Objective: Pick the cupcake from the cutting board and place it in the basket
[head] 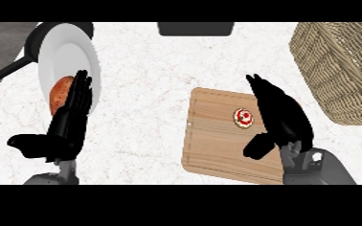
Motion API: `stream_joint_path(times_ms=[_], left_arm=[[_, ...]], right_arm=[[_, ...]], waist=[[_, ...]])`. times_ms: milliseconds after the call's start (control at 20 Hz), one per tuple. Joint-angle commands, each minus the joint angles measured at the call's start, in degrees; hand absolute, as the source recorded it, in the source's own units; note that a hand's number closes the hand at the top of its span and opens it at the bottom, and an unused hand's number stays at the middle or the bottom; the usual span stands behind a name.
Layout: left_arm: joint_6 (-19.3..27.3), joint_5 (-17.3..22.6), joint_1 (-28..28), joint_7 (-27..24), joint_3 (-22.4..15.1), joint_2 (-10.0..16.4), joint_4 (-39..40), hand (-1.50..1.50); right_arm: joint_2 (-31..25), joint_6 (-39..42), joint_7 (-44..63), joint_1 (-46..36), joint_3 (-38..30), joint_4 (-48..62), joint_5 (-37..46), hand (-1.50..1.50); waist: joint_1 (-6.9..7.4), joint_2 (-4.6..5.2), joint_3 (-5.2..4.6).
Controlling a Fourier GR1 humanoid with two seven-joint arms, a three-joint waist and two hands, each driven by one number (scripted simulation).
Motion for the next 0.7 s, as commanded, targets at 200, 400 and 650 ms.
stream_joint_path(times_ms=[200,400,650], left_arm=[[-2.40,-1.10,1.92,1.49,2.16,-0.15,-3.58,0.00],[-1.11,-2.97,2.05,1.31,1.63,-2.93,-2.94,0.00],[-3.05,-3.94,0.23,-0.94,2.91,-4.24,0.86,0.00]], right_arm=[[5.83,1.23,-2.50,-2.09,-2.43,6.42,4.89,-1.50],[8.62,-0.39,-2.84,1.27,-0.06,7.85,9.11,-1.50],[6.52,2.17,-6.90,5.74,-4.27,4.27,8.84,-1.50]], waist=[[0.18,-0.01,0.01],[0.08,-0.01,0.01],[-0.13,-0.02,0.00]])
